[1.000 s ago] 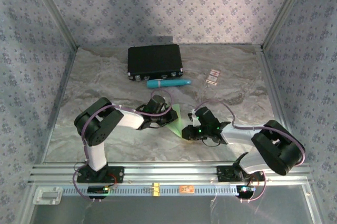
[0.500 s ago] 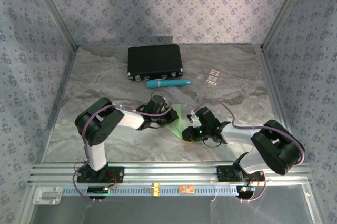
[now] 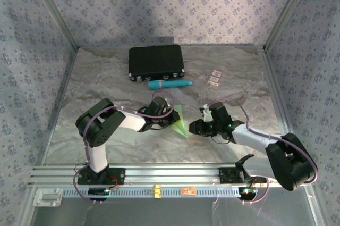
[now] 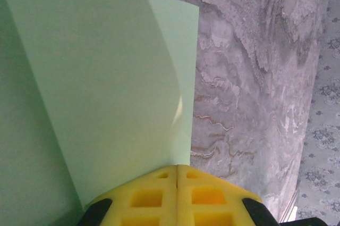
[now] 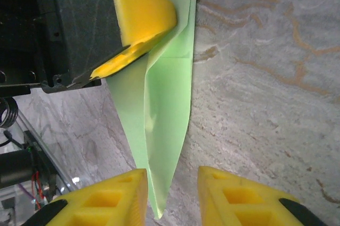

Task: Fold a paper plane with a square sheet of paper (pick it up from the middle)
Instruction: Fourth fold the wing at the center of the table.

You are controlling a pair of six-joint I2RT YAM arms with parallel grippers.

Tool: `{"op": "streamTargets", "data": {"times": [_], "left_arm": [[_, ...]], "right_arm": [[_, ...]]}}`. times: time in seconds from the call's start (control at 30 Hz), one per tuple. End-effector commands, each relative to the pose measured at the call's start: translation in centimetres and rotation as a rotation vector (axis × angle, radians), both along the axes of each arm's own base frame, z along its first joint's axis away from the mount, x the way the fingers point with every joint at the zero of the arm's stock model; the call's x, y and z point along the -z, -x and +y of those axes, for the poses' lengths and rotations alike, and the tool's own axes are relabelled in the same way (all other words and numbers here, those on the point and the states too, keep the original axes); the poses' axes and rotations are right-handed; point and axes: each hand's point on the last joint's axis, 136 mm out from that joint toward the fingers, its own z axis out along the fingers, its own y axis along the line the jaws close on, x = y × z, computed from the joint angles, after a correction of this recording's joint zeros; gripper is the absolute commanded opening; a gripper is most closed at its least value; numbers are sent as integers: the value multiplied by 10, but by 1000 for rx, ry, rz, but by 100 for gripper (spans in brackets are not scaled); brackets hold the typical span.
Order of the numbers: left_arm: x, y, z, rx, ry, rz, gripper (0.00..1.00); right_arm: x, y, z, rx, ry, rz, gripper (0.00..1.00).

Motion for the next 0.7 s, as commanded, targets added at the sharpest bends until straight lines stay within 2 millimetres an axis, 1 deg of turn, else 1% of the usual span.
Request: {"op": "streamTargets", "data": {"times": [0.0,0.2,0.43,0.53,0.67], "left_arm": [[19,9,10,-17,-53,33,4],[17,9,10,-20,-55,26,4],[18,10,11,-14,-56,27,4],[19,11,11,-12,-58,27,4],[19,10,10,-11,-58,28,4]], "right_arm": [[-9,1,8,-14,-51,29,32],[-10,-3,12,-28,-50,31,33],[-10,-15,29,-57,-72,42,32],[-7,-15,36,-79,-75,53,32],[1,-16,40,-83,-64,69,32]]}}
